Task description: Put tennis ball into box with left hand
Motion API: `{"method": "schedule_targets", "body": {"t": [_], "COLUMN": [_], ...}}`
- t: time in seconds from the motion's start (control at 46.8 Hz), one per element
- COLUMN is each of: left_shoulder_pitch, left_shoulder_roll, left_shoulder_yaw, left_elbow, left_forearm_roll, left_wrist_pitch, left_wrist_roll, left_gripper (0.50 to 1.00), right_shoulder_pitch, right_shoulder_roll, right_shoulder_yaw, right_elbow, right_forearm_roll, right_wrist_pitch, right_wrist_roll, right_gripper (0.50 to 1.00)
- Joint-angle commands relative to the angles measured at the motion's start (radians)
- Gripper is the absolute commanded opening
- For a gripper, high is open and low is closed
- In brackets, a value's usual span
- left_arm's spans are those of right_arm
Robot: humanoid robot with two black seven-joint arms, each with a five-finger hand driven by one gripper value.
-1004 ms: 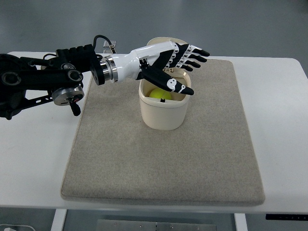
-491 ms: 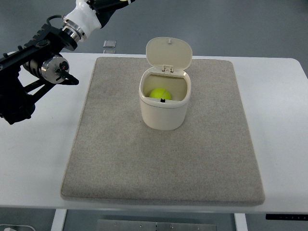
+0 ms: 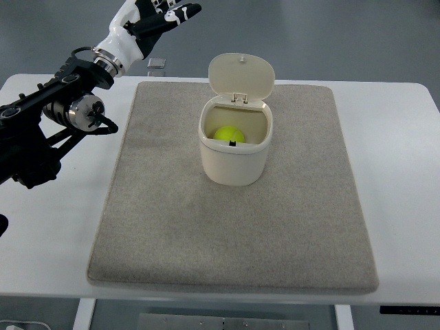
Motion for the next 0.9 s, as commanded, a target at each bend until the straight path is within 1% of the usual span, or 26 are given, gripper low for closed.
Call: {"method": "schedule_targets", "body": {"t": [0.0, 0.064, 0.128, 0.192, 0.299, 0.449, 0.598, 0.748, 0.876], "left_shoulder_pitch": [0.002, 0.025, 0.042, 0.045, 0.047, 0.048, 0.048, 0.048, 0.048], "left_shoulder_roll": [-0.007, -0.028, -0.048, -0.064, -0.085, -0.11, -0.136, -0.136, -0.137], "left_shoulder_yaw": [-0.025, -0.057, -0.092, -0.111, -0.12, -0.184, -0.247, -0.25, -0.252], "left_elbow": [0.032, 0.075, 0.118, 0.162, 0.227, 0.28, 0.357, 0.415, 0.461], "left_forearm_roll": [-0.003, -0.003, -0.002, -0.002, -0.003, -0.005, -0.035, -0.104, -0.115], "left_wrist_pitch": [-0.002, -0.011, -0.042, -0.071, -0.094, -0.128, -0.168, -0.205, -0.24], "left_wrist_roll": [-0.001, -0.001, -0.001, -0.001, -0.001, -0.001, -0.001, -0.001, -0.001], "left_gripper": [0.876, 0.876, 0.876, 0.874, 0.874, 0.874, 0.874, 0.876, 0.876], "right_shoulder_pitch": [0.0, 0.0, 0.0, 0.0, 0.0, 0.0, 0.0, 0.0, 0.0], "right_shoulder_roll": [0.0, 0.0, 0.0, 0.0, 0.0, 0.0, 0.0, 0.0, 0.0], "right_shoulder_yaw": [0.0, 0.0, 0.0, 0.0, 0.0, 0.0, 0.0, 0.0, 0.0], "right_elbow": [0.0, 0.0, 0.0, 0.0, 0.0, 0.0, 0.001, 0.001, 0.0], "right_forearm_roll": [0.0, 0.0, 0.0, 0.0, 0.0, 0.0, 0.0, 0.0, 0.0], "right_wrist_pitch": [0.0, 0.0, 0.0, 0.0, 0.0, 0.0, 0.0, 0.0, 0.0], "right_wrist_roll": [0.0, 0.0, 0.0, 0.0, 0.0, 0.0, 0.0, 0.0, 0.0], "right_gripper": [0.938, 0.938, 0.938, 0.938, 0.938, 0.938, 0.938, 0.938, 0.938]}}
